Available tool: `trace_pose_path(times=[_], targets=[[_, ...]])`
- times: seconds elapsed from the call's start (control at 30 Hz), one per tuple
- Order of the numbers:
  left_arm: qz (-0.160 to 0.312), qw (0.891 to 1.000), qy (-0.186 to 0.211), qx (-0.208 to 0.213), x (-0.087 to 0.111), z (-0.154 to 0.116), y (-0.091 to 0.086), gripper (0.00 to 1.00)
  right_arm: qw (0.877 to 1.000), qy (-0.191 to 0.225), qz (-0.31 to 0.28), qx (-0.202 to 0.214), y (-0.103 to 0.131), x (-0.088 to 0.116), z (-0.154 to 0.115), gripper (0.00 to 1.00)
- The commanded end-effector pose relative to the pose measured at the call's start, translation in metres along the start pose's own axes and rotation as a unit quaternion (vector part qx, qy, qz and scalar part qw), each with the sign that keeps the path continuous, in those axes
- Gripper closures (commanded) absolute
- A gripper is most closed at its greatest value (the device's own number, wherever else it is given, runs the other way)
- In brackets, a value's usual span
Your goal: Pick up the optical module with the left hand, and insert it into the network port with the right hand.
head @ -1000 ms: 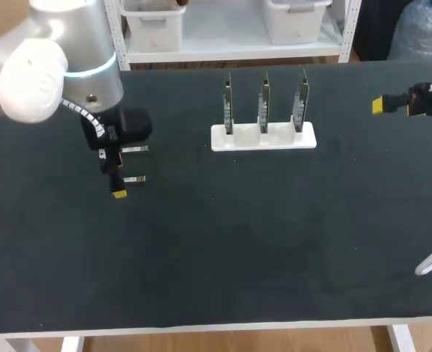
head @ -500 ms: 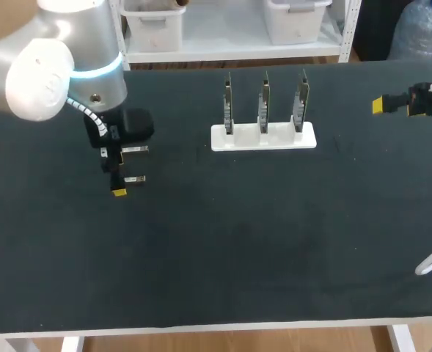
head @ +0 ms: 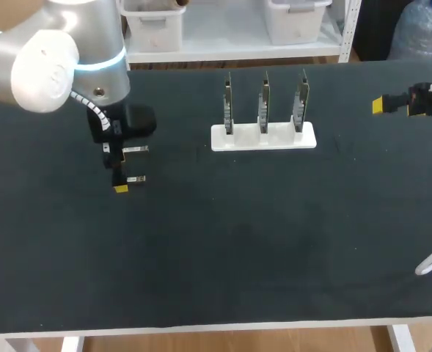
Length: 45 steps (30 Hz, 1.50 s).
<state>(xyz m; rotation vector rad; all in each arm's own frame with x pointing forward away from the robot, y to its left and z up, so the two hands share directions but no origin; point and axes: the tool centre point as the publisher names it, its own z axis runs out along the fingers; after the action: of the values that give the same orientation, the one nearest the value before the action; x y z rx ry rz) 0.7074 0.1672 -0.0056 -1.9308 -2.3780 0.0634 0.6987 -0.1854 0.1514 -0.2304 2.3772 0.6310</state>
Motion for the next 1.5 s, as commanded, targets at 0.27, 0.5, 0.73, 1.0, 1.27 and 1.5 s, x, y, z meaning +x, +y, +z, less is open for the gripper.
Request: trace_pose_path(times=[0.27,0.5,0.73,1.0,1.27,1.5], targets=[[0.0,1.0,0.005,-0.014,0.0,0.0,0.011,0.0,1.0,0.0,0.0,0.0,0.0,0.0,0.0,0.0],[0.003,1.0,-0.003,-0.008,-0.001,0.004,0.013,0.0,1.0,0.0,0.0,0.0,0.0,0.0,0.0,0.0],[-0.004,1.0,-0.005,-0.001,0.002,0.007,0.013,0.0,1.0,0.0,0.0,0.0,0.0,0.0,0.0,0.0],[-0.002,1.0,-0.003,0.007,0.001,0.01,0.014,0.0,1.0,0.0,0.0,0.0,0.0,0.0,0.0,0.0],[0.0,1.0,-0.003,0.007,0.0,0.01,0.014,0.0,1.0,0.0,0.0,0.0,0.0,0.0,0.0,0.0],[-0.004,1.0,-0.005,0.012,0.002,0.015,0.012,0.0,1.0,0.0,0.0,0.0,0.0,0.0,0.0,0.0]])
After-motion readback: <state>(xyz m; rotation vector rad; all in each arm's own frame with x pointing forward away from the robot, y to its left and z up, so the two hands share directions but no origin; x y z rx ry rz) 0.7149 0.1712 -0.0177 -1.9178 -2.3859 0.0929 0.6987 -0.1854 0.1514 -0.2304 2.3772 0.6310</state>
